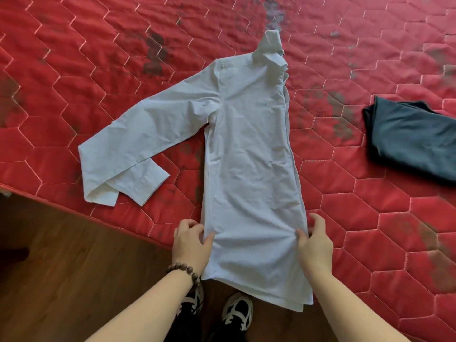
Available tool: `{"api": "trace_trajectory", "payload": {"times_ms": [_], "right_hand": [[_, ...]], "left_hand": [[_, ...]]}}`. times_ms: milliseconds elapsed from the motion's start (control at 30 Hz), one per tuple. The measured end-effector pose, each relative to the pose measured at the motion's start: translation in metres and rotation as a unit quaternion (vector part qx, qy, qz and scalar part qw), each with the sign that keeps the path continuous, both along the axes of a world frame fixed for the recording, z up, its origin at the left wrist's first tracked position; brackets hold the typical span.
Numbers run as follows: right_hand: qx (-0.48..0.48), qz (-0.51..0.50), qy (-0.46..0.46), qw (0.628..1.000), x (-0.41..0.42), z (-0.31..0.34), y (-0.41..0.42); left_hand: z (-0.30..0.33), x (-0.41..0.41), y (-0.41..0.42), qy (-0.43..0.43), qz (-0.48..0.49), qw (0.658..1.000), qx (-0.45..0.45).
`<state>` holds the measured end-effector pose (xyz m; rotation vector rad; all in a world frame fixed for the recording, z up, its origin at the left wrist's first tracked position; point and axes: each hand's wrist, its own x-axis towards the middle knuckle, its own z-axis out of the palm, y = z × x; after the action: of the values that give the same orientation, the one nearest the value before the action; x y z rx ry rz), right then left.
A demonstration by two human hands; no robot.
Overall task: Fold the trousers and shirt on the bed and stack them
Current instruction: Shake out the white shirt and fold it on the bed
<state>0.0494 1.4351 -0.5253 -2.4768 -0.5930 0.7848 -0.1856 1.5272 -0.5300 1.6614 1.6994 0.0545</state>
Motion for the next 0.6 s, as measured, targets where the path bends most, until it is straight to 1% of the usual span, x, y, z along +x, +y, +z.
{"api": "trace_trajectory", "payload": {"times_ms": [33,100,200,300,367,500,600], "right_hand": [[-0.011,-0.003,-0.002,1.000,0.002,-0.001,-0.003],[-0.043,0.008,-0.005,0.999,0.002,-0.004,-0.009],[-0.070,0.027,0.008,0.997,-0.002,-0.006,-0.019],[-0.066,0.031,0.001,0.997,-0.004,-0.009,-0.028],[-0.066,0.028,-0.002,0.997,-0.004,-0.008,-0.032],[-0.071,0.014,0.008,0.997,0.000,-0.005,-0.032],[-0.059,-0.020,0.013,0.998,0.003,-0.003,-0.034]], "left_hand": [[0.000,0.002,0.000,-0.003,0.015,1.000,0.015],[0.000,0.007,0.000,-0.018,0.038,0.999,0.003],[-0.003,0.014,-0.001,-0.053,0.041,0.996,-0.064],[-0.004,0.018,-0.004,-0.093,0.049,0.986,-0.133],[-0.003,0.017,-0.006,-0.094,0.060,0.985,-0.129],[0.000,0.006,-0.008,-0.058,0.065,0.994,-0.073],[-0.001,0.000,-0.012,-0.065,0.082,0.992,-0.074]]}}
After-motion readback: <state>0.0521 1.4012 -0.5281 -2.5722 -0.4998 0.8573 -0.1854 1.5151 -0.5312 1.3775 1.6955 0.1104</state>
